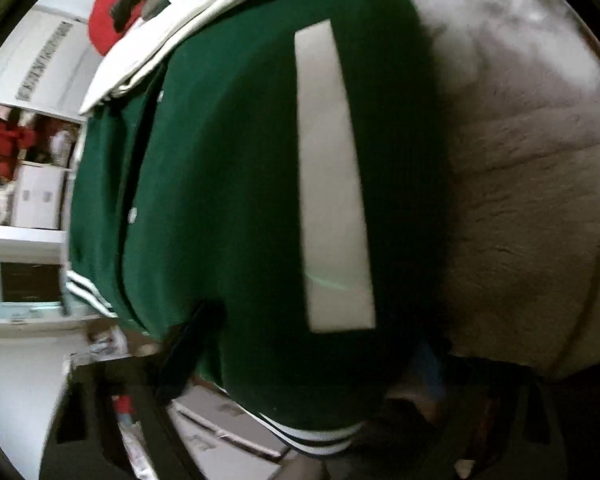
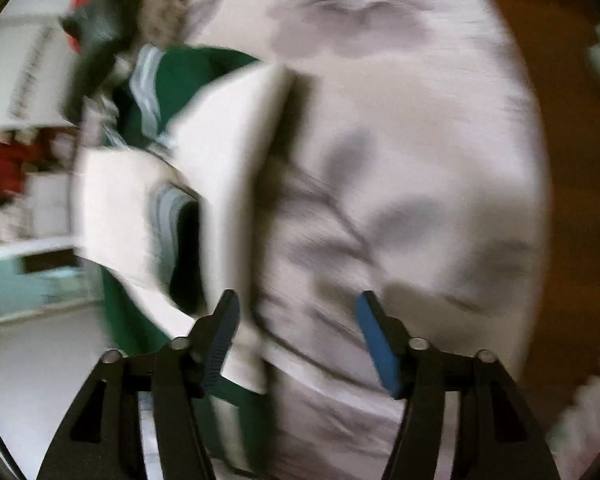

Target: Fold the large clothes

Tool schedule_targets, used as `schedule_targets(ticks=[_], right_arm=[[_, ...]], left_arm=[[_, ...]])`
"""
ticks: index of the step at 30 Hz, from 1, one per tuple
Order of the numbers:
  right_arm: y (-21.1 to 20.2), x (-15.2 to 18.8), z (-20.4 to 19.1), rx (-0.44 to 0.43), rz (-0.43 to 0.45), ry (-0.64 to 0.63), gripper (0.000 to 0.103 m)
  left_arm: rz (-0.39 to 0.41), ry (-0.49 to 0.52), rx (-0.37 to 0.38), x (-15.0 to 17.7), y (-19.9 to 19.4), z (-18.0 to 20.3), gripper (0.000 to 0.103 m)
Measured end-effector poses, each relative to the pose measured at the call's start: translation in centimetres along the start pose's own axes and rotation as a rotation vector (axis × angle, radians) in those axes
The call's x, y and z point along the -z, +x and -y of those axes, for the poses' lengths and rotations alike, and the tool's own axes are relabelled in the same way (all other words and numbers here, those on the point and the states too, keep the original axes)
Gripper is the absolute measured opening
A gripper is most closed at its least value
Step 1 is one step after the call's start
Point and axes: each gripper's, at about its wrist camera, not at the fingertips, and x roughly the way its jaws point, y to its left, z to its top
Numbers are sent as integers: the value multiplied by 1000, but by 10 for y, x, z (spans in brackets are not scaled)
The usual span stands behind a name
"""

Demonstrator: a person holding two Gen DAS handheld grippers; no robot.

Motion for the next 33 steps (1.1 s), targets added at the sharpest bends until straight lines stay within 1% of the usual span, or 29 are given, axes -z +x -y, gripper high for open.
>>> schedule_targets(ticks=[1,2,3,4,5,6,7,8,9,10,11,13,15,16,18,21,23,25,26,27,28,29,30,31,32,33], right_arm=[[7,-9,2,-56,-10,8,72],[15,-18,4,-104,-26,14,74],[22,-25,5,-126,-36,19,74],[31,-32,6,-145,-51,25,74],[38,-35,6,-167,-66,31,74],[48,-39,7,-200,-93,50,74],[54,-39,7,-213,-96,74,71],[54,-38,4,-228,-69,85,45],[56,-33,-5,-219,-45,86,28],[55,-30,-15,-188,-30,85,22],[52,-24,-28,-167,-8,81,18],[40,-18,-50,-142,13,94,17],[27,-12,-79,-116,30,93,16],[18,-11,-102,-94,39,70,16],[4,-8,-141,-71,52,22,16],[-2,-11,-223,-31,57,-55,16],[12,-16,-284,28,46,-111,15],[39,-22,-340,106,38,-180,15],[60,-25,-366,144,35,-205,15],[84,-29,-390,182,25,-220,15],[109,-33,-411,224,17,-238,15],[130,-37,-425,253,17,-246,15],[161,-42,-444,299,10,-264,15],[193,-47,-461,353,2,-284,15],[213,-52,-466,380,3,-282,15],[244,-58,-476,432,-2,-282,15]], left_arm=[[15,-5,-10,2,-5,-3,36],[34,-10,-17,3,-11,-9,34],[49,-27,1,2,-16,-17,28],[56,-44,10,1,-19,-24,22],[63,-72,22,-2,-23,-36,20],[66,-90,27,-5,-26,-42,14],[71,-106,30,-7,-29,-51,12],[80,-120,33,-11,-33,-60,12],[93,-138,36,-13,-39,-69,11],[105,-150,43,-16,-45,-80,11],[111,-160,49,-17,-50,-85,11],[123,-191,66,-14,-60,-96,10],[144,-229,76,-14,-72,-124,10],[150,-245,80,-14,-78,-131,10],[159,-306,107,-12,-86,-165,9],[151,-427,204,-8,-85,-235,9],[137,-511,271,-5,-76,-281,9],[111,-622,357,3,-51,-338,9],[100,-646,383,4,-43,-350,9],[80,-687,425,8,-24,-376,9],[70,-718,454,11,-11,-394,9],[57,-741,516,14,10,-413,9],[46,-762,554,17,30,-431,9],[46,-798,574,23,49,-447,9],[41,-819,611,27,72,-462,9],[24,-833,615,31,97,-479,9]])
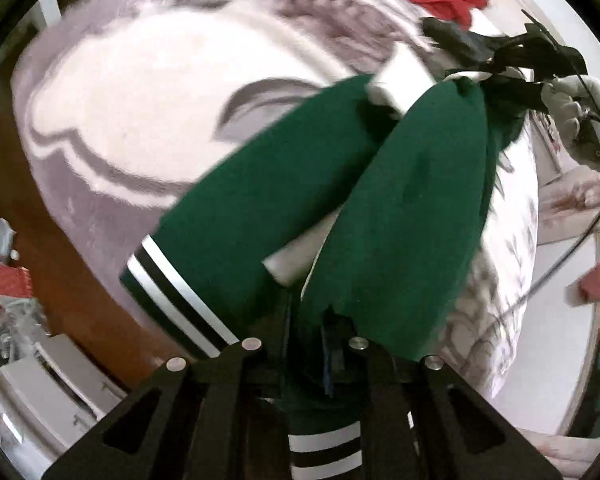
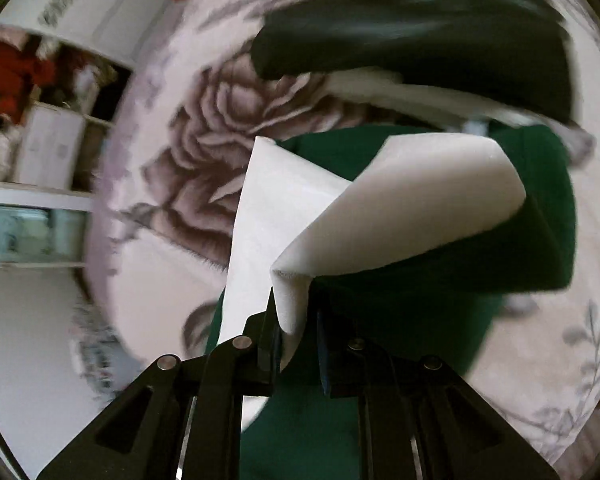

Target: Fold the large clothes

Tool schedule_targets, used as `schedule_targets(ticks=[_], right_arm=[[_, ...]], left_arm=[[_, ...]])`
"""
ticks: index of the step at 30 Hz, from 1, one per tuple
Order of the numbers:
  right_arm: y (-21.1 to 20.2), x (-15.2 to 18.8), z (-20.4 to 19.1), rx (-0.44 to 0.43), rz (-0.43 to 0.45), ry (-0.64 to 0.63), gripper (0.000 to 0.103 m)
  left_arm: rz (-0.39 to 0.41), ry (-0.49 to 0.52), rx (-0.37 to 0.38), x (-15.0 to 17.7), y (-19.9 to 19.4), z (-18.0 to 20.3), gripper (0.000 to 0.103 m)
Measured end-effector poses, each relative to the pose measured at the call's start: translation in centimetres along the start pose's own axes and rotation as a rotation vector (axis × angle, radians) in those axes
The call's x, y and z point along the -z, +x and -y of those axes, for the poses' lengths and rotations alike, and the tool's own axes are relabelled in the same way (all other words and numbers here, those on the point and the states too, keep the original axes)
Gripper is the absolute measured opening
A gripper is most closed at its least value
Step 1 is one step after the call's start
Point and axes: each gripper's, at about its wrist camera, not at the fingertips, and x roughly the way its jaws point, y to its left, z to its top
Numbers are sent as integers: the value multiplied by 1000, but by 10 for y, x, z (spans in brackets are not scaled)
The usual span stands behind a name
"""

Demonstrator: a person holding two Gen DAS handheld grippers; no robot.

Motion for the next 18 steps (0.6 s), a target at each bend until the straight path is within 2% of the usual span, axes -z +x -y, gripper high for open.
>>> schedule_targets(ticks=[2,4,6,7,8,9,10,11,12,14,16,17,18], right_arm=[[35,-14,-22,69,-14,0,15],[64,-23,-38,133,-24,20,15],[82,-27,-42,157,-46,46,16],[87,-31,-47,158,-59,56,23],[89,-33,-48,137,-73,60,33],[91,-34,-48,103,-83,67,39],[86,-32,-47,30,-93,80,47],[81,-30,-46,-35,-99,91,53],[76,-27,-43,-69,-101,96,54],[59,-12,-34,-151,-100,104,54],[50,5,-25,-170,-105,104,57],[47,14,-20,-167,-114,101,57],[45,25,-14,-165,-129,101,57]], left_arm=[[5,1,-26,-23,16,-37,9],[-10,0,-103,-43,37,-75,8],[-32,-40,-95,-53,46,-109,8],[-40,-74,-97,-55,46,-124,8],[-32,-138,-47,-55,39,-144,8],[-20,-171,9,-52,33,-155,10],[-10,-195,34,-48,26,-162,11],[-3,-222,64,-42,19,-168,11],[-7,-242,117,-34,15,-170,13],[-27,-264,206,-20,10,-164,30],[-51,-262,295,-8,11,-146,51],[-73,-249,327,-5,16,-137,55],[-112,-229,325,0,26,-125,60]])
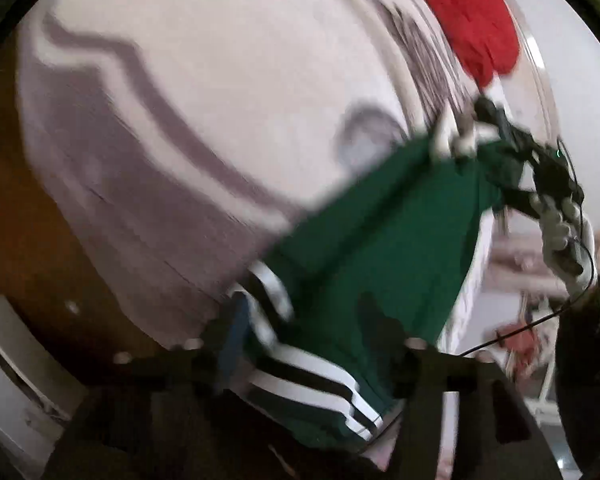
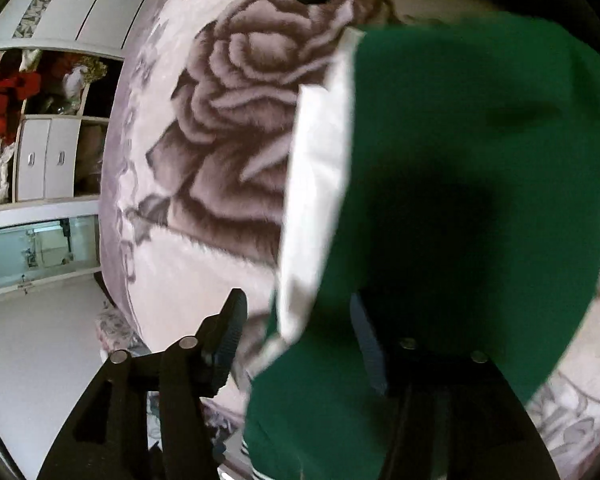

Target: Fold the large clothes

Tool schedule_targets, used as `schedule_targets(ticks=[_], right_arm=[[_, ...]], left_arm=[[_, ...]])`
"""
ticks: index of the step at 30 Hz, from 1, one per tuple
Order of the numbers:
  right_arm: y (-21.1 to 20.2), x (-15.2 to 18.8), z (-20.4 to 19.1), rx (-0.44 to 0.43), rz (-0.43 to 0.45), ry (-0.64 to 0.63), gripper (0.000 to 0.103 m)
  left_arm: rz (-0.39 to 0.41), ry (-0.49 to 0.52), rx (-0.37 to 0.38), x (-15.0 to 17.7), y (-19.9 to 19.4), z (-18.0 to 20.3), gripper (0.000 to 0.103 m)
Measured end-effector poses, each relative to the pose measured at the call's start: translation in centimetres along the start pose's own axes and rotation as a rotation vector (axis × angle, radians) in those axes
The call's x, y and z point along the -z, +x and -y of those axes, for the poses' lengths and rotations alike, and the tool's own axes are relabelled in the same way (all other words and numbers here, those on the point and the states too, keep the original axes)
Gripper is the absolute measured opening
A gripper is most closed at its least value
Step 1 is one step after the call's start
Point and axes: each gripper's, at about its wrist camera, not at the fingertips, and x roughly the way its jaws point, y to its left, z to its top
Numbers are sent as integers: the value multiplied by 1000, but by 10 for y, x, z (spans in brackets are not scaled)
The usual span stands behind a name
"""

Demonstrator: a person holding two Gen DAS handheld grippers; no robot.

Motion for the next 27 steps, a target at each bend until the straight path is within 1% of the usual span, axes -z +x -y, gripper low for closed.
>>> schedule_targets(ticks=[2,3,4,5,6,7,9,11,13,14,15,16,18,19,21,23,25,27], right_arm=[[-1,17,12,3,-23,0,57],[1,25,18,8,-35,-1,57],[3,30,22,11,-42,-2,57],[4,36,27,16,-47,-5,57],[5,41,33,23,-50,-14,57],[10,44,36,37,-52,-24,57],[12,51,44,67,-48,-47,57],[10,58,50,76,-39,-58,57],[6,62,54,69,-31,-58,57],[2,63,56,65,-25,-60,57],[-2,63,58,63,-16,-62,57],[-6,62,60,62,-5,-60,57],[-16,55,67,65,27,-34,57],[-24,50,70,58,45,-16,57],[-35,35,75,30,67,13,57],[-41,17,72,14,90,9,57],[-39,-15,56,35,142,-31,57],[-24,-51,38,63,158,-78,55]], left_arm=[[-87,39,-53,7,33,9,60],[-112,60,-99,11,45,13,60],[-100,92,-154,17,54,19,56],[-69,107,-175,18,53,24,44],[-30,124,-196,21,48,31,22],[-11,129,-208,22,43,36,16],[59,127,-218,25,22,46,12],[113,97,-210,22,-3,47,11],[141,79,-201,18,-21,41,11],[143,78,-203,13,-21,35,11],[142,70,-214,6,-19,26,11],[127,59,-217,3,-8,19,11],[82,11,-211,-7,19,-1,11],[60,1,-206,-12,27,-3,12],[54,-4,-223,-17,30,-1,16],[58,10,-245,-15,29,4,19],[68,15,-250,-11,28,5,21],[73,5,-250,-8,28,1,22]])
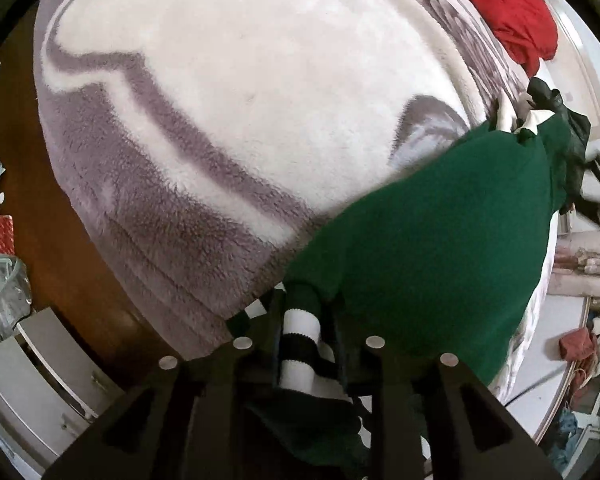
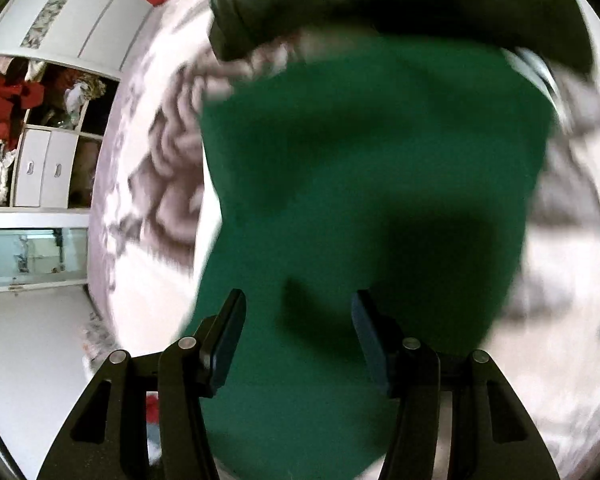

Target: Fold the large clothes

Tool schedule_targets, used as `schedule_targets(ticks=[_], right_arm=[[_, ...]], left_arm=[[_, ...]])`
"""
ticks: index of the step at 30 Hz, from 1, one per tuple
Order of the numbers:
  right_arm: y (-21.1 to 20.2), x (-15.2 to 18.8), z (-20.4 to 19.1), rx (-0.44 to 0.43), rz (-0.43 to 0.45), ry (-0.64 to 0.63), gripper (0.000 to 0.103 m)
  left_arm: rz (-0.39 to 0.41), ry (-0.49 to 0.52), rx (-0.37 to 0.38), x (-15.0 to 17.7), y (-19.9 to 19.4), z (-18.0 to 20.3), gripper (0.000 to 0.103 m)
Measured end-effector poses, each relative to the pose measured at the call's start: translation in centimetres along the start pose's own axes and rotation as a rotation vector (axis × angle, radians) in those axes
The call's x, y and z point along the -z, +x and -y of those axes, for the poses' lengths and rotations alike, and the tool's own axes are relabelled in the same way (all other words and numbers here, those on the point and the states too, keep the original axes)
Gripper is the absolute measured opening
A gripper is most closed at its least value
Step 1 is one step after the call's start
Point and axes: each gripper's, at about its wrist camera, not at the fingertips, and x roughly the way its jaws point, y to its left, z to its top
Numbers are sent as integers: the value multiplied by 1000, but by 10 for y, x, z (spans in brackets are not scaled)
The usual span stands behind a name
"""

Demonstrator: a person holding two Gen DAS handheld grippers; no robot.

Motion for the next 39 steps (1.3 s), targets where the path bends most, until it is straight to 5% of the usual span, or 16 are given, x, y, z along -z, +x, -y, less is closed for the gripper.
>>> schedule_targets(ticks=[2,6,10,12,14,16,17,23,29,30,33,36,39], right_arm=[[28,-31,-12,36,1,-23,44],[117,-67,-33,129,-164,-134,46],[88,-62,-37,84,-104,-131,49],[53,-37,-25,-33,-80,-110,56],[20,-6,-9,-106,-54,-75,59],[-7,27,15,-161,-32,-22,63],[-14,39,25,-169,-23,5,65],[-31,91,123,-119,5,185,66],[7,67,196,-266,31,384,66],[16,58,203,-306,40,402,66],[37,40,207,-340,51,412,66],[51,25,201,-361,41,415,66],[58,11,188,-412,51,417,66]], left_arm=[[-1,-14,4,1,-3,-8,22],[-4,-3,-10,-2,-5,-10,23],[-29,-45,-2,-6,-12,1,23],[-33,-29,-22,-6,-30,12,25],[-1,7,-70,-7,-49,26,38],[31,47,-103,-13,-66,44,90],[47,62,-106,-19,-72,56,95],[106,236,-74,-86,-42,155,95],[10,437,-57,-156,57,264,95],[-20,471,-103,-162,79,276,94],[-58,518,-77,-164,104,290,37],[22,499,-54,-158,79,283,18],[54,413,-14,-161,57,255,15]])
